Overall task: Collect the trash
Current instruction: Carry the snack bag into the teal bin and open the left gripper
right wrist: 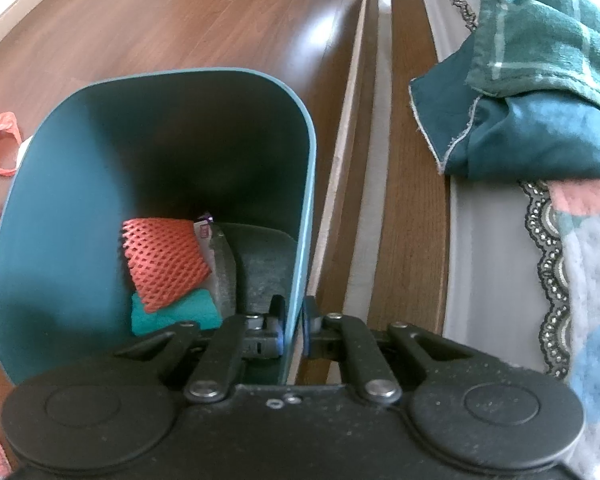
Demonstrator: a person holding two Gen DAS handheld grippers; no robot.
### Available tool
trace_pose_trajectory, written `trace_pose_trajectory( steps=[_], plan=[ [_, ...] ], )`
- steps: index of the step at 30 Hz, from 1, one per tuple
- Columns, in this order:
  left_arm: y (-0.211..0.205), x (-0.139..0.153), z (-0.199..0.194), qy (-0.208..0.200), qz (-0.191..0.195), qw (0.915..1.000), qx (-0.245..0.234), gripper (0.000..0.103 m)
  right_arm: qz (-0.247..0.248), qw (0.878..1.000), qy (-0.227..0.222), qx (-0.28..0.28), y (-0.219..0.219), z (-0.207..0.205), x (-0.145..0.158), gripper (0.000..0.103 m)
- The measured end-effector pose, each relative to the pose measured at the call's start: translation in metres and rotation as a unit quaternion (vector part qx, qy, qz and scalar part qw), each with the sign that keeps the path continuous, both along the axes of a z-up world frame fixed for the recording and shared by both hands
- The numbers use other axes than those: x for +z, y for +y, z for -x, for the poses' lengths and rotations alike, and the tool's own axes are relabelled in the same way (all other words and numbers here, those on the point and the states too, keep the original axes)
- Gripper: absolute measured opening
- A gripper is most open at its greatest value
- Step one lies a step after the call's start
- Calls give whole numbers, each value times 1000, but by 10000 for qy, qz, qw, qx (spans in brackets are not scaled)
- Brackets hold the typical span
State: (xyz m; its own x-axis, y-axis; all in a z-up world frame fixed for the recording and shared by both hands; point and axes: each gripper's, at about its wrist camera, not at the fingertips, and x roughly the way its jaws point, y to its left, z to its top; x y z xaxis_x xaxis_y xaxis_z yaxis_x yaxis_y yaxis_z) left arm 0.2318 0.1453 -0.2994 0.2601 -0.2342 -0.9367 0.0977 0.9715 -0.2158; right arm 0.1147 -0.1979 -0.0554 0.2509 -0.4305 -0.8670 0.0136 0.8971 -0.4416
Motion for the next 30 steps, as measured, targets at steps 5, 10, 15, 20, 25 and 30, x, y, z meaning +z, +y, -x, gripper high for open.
trace_pose_trajectory(
  steps=[5,10,15,20,25,30],
  plan=[
    [-14,60,-9,-529,601,9966,-196,26,-9,9999,-19,-142,-7,-8,-1,4],
    [-53,134,-5,-1194,1248,9806,-928,26,121,9999,23,58,1,-12,-3,4],
    [-115,187,8,-1564,1645,9555,-1884,26,172,9997,11,160,3,-15,-3,3],
    [-180,191,20,-1615,1410,9407,-2629,26,200,9995,-2,254,7,-17,-3,3],
    [-223,182,31,-1480,1251,9360,-2938,26,222,9993,-3,287,7,-18,-2,3],
    [-258,169,27,-1286,1000,9356,-3133,26,212,9994,-5,268,8,-17,-2,3]
  ],
)
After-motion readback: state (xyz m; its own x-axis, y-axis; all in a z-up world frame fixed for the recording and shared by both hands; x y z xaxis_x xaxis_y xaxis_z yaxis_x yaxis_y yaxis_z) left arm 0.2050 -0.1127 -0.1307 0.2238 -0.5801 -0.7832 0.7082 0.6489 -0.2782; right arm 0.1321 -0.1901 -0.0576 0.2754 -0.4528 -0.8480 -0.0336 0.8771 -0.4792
